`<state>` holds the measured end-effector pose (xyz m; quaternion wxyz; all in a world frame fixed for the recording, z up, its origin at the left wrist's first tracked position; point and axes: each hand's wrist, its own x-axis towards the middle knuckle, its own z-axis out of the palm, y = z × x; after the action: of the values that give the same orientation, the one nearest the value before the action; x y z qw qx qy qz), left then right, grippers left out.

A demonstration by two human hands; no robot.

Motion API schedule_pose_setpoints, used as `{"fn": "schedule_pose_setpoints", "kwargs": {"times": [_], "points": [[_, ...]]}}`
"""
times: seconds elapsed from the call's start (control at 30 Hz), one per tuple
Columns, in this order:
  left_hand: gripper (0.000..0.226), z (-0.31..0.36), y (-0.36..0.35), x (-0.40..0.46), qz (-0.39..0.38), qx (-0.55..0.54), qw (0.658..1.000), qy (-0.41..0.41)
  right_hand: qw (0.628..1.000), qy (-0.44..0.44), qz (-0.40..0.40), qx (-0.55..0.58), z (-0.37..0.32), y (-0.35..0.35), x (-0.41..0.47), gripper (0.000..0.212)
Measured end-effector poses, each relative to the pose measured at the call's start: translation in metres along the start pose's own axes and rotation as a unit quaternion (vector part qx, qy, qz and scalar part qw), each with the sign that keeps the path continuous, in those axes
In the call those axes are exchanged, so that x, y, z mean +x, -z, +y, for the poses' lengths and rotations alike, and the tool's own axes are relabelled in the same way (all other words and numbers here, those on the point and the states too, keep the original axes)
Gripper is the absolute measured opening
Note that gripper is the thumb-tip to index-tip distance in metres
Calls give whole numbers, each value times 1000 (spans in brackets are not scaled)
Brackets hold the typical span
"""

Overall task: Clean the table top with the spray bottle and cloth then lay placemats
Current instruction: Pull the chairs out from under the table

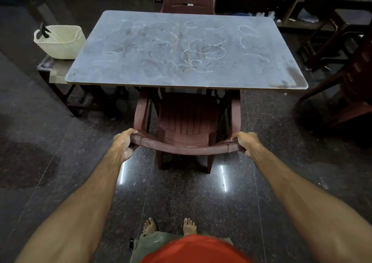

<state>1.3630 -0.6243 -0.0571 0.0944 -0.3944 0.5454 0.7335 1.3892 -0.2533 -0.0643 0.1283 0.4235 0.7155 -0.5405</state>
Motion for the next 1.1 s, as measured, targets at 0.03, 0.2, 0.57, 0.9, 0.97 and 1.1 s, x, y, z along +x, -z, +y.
{"fn": "schedule_pose_setpoints", "kwargs": {"times": [0.03,0.2,0.57,0.9,0.97,1.1], "points": [[13,-1,1,1,-1,1,1000,-2,1000,5,2,-6,0,0,1,11],[20,1,7,1,40,266,960,-78,992,57,31,-108,-3,-3,-2,20],[54,-17,-12,-15,24,646,650,-399,853,334,64,-397,-11,-14,-26,56],[74,-13,-8,-10,36,659,630,-409,862,332,52,-381,-15,-13,-31,61],[69,-12,-8,-12,31,660,630,-407,859,327,48,-391,-16,-13,-31,61],[71,-12,-9,-18,11,657,636,-404,844,344,38,-410,-15,-14,-29,66]]}}
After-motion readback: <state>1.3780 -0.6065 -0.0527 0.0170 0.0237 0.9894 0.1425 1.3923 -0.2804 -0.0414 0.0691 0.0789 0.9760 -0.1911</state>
